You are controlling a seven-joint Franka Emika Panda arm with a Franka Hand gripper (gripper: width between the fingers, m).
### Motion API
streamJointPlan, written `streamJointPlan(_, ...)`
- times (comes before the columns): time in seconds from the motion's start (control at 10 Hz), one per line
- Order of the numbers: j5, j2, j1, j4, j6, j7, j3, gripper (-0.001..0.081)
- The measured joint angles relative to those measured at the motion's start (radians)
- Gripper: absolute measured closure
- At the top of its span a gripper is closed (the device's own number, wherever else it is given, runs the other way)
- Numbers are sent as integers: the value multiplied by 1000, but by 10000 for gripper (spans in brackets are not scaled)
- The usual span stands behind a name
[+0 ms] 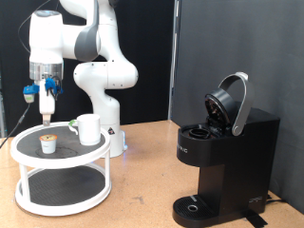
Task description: Make a cup of coffee with the keurig machine
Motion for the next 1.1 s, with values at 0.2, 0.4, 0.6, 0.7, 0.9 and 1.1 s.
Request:
streamJointPlan(0.2, -11, 17, -8, -25, 48, 0, -1, 71)
streamJointPlan(0.4, -30, 32, -18, -47, 92, 5, -1, 71)
streamJointPlan(0.6, -41, 51, -24, -63, 128, 7, -1, 71)
streamJointPlan(0.7, -43, 60, -27, -69, 145, 7, -1, 71)
streamJointPlan(0.9, -48, 73, -30, -78, 167, 7, -1, 71)
streamJointPlan(1.1, -62, 88, -34, -83, 186, 10, -1, 71)
